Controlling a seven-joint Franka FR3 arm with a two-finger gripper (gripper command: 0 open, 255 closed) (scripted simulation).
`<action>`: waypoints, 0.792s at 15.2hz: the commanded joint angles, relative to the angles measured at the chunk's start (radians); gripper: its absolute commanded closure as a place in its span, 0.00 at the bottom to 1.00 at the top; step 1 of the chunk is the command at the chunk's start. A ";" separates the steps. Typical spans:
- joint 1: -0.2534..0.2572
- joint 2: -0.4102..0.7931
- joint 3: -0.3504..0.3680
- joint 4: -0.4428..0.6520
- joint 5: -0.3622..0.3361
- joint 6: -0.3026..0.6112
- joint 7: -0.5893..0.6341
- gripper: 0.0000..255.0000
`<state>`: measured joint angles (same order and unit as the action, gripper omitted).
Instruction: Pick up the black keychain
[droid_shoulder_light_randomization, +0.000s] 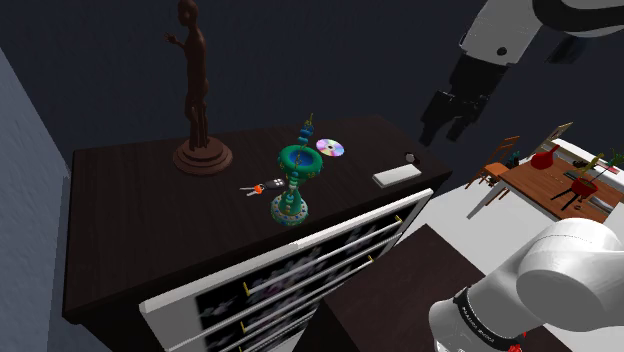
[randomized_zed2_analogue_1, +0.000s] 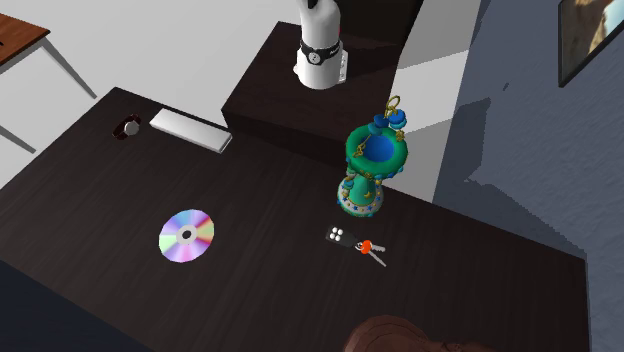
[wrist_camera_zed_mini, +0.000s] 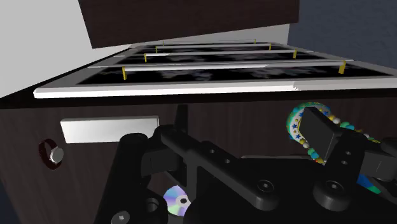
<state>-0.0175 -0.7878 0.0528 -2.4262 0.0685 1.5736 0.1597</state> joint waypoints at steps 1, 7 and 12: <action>0.000 0.000 0.000 0.000 0.000 0.000 0.000 0.00; 0.001 0.140 0.111 -0.024 0.066 0.179 0.168 0.00; -0.007 0.297 0.198 0.001 0.090 0.326 0.308 0.00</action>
<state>-0.0256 -0.5233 0.2287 -2.4272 0.1515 1.8638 0.4317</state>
